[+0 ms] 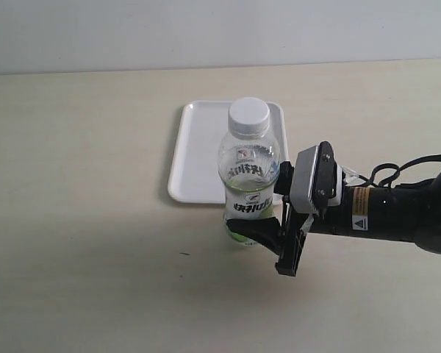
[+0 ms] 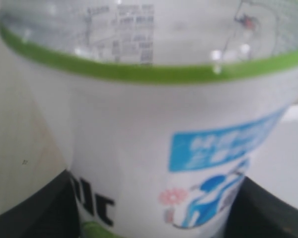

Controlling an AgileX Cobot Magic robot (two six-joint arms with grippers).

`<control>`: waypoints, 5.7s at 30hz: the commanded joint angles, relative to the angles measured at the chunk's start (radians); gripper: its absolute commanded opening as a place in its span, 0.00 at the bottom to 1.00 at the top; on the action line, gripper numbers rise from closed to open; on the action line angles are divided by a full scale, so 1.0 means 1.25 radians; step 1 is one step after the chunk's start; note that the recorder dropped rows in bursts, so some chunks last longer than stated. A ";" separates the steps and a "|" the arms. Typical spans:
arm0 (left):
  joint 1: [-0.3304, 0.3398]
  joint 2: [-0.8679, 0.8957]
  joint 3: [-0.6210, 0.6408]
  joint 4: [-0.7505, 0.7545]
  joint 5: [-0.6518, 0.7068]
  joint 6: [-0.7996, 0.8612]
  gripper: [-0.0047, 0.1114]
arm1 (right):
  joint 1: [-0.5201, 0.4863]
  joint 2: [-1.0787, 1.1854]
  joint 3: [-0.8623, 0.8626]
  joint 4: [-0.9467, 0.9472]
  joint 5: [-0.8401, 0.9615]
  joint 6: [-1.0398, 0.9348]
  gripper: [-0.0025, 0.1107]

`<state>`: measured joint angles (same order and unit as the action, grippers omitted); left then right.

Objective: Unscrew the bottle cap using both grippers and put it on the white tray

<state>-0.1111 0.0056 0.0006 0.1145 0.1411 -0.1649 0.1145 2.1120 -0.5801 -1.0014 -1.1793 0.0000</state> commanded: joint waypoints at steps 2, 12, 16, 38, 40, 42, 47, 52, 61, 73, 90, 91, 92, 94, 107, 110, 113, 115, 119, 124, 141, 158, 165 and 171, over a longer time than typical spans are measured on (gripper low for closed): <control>-0.005 -0.004 0.000 -0.023 -0.044 -0.016 0.04 | 0.001 -0.015 -0.005 -0.015 -0.033 0.005 0.02; -0.005 -0.004 0.000 -0.071 -0.157 -0.257 0.04 | 0.001 -0.015 -0.005 -0.023 -0.033 0.029 0.02; -0.005 -0.004 0.000 -0.071 -0.236 -0.338 0.04 | 0.001 -0.015 -0.005 -0.023 -0.033 0.029 0.02; -0.079 0.353 -0.174 0.337 -0.214 -0.565 0.04 | 0.001 -0.075 -0.017 -0.042 0.026 0.159 0.02; -0.089 0.417 -0.207 0.386 -0.248 -0.565 0.04 | 0.001 -0.093 -0.032 -0.065 0.081 0.217 0.02; -0.091 0.475 -0.239 0.435 -0.278 -0.565 0.04 | 0.001 -0.107 -0.045 -0.102 0.119 0.276 0.02; -0.091 0.608 -0.340 0.610 -0.300 -0.604 0.04 | 0.001 -0.113 -0.052 -0.116 0.138 0.301 0.02; -0.091 0.744 -0.460 0.877 -0.315 -0.801 0.04 | 0.001 -0.113 -0.052 -0.128 0.161 0.290 0.02; -0.091 0.987 -0.694 1.304 -0.723 -1.196 0.04 | 0.001 -0.113 -0.052 -0.128 0.164 0.266 0.02; -0.097 1.044 -0.802 1.304 -0.013 -0.795 0.04 | 0.001 -0.113 -0.052 -0.126 0.167 0.270 0.02; -0.203 1.211 -1.125 -0.469 0.632 0.797 0.04 | 0.001 -0.113 -0.052 -0.135 0.170 0.202 0.02; -0.225 1.234 -1.150 -0.479 0.675 0.797 0.04 | 0.001 -0.113 -0.052 -0.135 0.170 0.197 0.02; -0.248 1.254 -1.169 -0.481 0.712 0.797 0.04 | 0.001 -0.113 -0.052 -0.135 0.170 0.196 0.02; -0.292 1.274 -1.188 -0.489 0.735 0.797 0.04 | 0.001 -0.113 -0.052 -0.135 0.170 0.196 0.02; -0.413 1.294 -1.191 -0.506 0.594 0.818 0.48 | 0.001 -0.113 -0.052 -0.133 0.165 0.196 0.02; -0.413 1.294 -1.191 -0.516 0.598 0.812 0.55 | 0.001 -0.113 -0.052 -0.128 0.165 0.196 0.02; -0.413 1.300 -1.191 -0.516 0.629 0.773 0.55 | 0.001 -0.113 -0.052 -0.126 0.165 0.196 0.02; -0.413 1.299 -1.191 -0.511 0.646 0.773 0.55 | 0.001 -0.113 -0.052 -0.126 0.165 0.196 0.02; -0.413 1.299 -1.191 -0.491 0.667 0.818 0.55 | 0.001 -0.113 -0.052 -0.128 0.165 0.196 0.02; -0.414 1.299 -1.191 -0.505 0.706 0.963 0.55 | 0.001 -0.113 -0.052 -0.128 0.165 0.198 0.02; -0.414 1.355 -1.191 -0.526 0.690 1.068 0.55 | 0.001 -0.113 -0.052 -0.125 0.176 0.196 0.02; -0.414 1.378 -1.191 -0.574 0.699 1.068 0.55 | 0.001 -0.113 -0.052 -0.121 0.179 0.196 0.02; -0.414 1.381 -1.191 -0.575 0.699 1.068 0.55 | 0.001 -0.113 -0.052 -0.121 0.177 0.196 0.02; -0.414 1.397 -1.191 -0.585 0.695 1.047 0.55 | 0.001 -0.113 -0.052 -0.121 0.182 0.196 0.02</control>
<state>-0.6229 1.7374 -1.4850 -0.6021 1.0128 1.1617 0.1145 1.9835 -0.6366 -1.1693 -0.9239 0.2518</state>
